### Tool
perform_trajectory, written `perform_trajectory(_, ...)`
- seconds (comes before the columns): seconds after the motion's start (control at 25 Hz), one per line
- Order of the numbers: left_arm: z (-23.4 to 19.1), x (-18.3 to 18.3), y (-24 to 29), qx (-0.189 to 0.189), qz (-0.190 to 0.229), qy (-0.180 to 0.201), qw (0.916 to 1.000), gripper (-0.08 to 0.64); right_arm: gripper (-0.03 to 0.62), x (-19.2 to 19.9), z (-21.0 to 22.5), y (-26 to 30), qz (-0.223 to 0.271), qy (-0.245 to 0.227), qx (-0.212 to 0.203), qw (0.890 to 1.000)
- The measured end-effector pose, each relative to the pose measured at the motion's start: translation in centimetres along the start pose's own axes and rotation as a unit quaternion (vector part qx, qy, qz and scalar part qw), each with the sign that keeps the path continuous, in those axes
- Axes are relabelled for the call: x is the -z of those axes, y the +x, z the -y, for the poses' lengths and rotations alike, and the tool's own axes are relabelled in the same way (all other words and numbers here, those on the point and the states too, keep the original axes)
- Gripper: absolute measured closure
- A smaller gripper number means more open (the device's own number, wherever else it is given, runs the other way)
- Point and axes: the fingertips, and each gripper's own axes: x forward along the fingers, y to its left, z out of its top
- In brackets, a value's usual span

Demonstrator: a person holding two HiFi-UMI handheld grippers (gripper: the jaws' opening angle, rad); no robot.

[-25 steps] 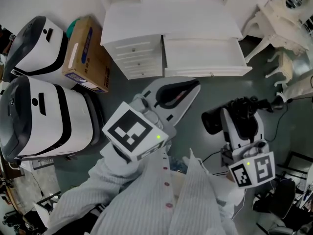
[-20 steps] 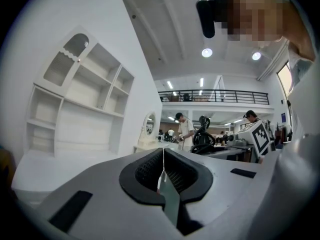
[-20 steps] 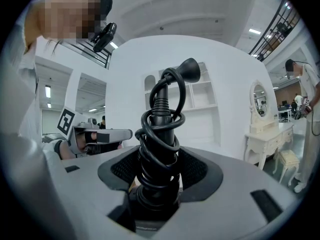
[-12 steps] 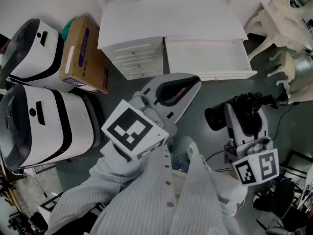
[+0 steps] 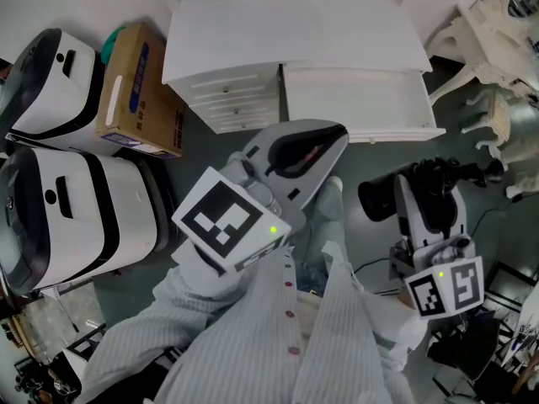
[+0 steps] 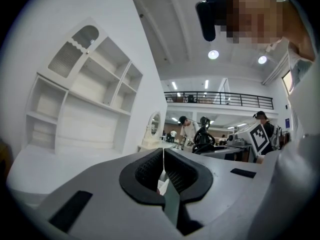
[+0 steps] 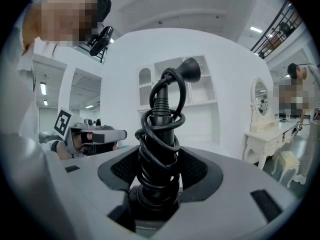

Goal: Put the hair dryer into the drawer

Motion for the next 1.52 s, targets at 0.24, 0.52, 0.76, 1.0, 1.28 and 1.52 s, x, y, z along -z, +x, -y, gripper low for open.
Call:
perform_trajectory(0.24, -1.9, -0.6, 4.1, -0.01, 0.007, 0.003, 0.9999, 0.548, 0.364, -0.6, 3.9, 3.0, -0.001, -0.007, -0.013, 1.0)
perform_trajectory(0.52, -5.2, -1.6, 10.2, -0.039, 0.009, 0.001, 0.9992, 0.548, 0.364, -1.8, 9.5, 7.4, -0.01, -0.005, -0.041, 0.999)
perform_trajectory(0.76, -7.5, -2.8, 16.0, -0.072, 0.013, 0.001, 0.9973, 0.548, 0.364, -3.3, 15.3, 10.8, -0.012, -0.007, -0.073, 0.997)
perform_trajectory(1.0, -10.2, -3.2, 20.2, -0.112, 0.016, 0.003, 0.9936, 0.548, 0.364, -4.5, 19.7, 14.6, -0.013, -0.013, -0.11, 0.994)
perform_trajectory(1.28, -12.2, -2.8, 23.2, -0.144, 0.012, -0.006, 0.9895, 0.548, 0.364, -4.6, 22.8, 17.8, -0.025, -0.018, -0.143, 0.989)
perform_trajectory(1.52, -13.3, -2.7, 23.7, -0.158, 0.011, -0.01, 0.9873, 0.548, 0.364, -4.8, 23.4, 19.5, -0.031, -0.021, -0.158, 0.987)
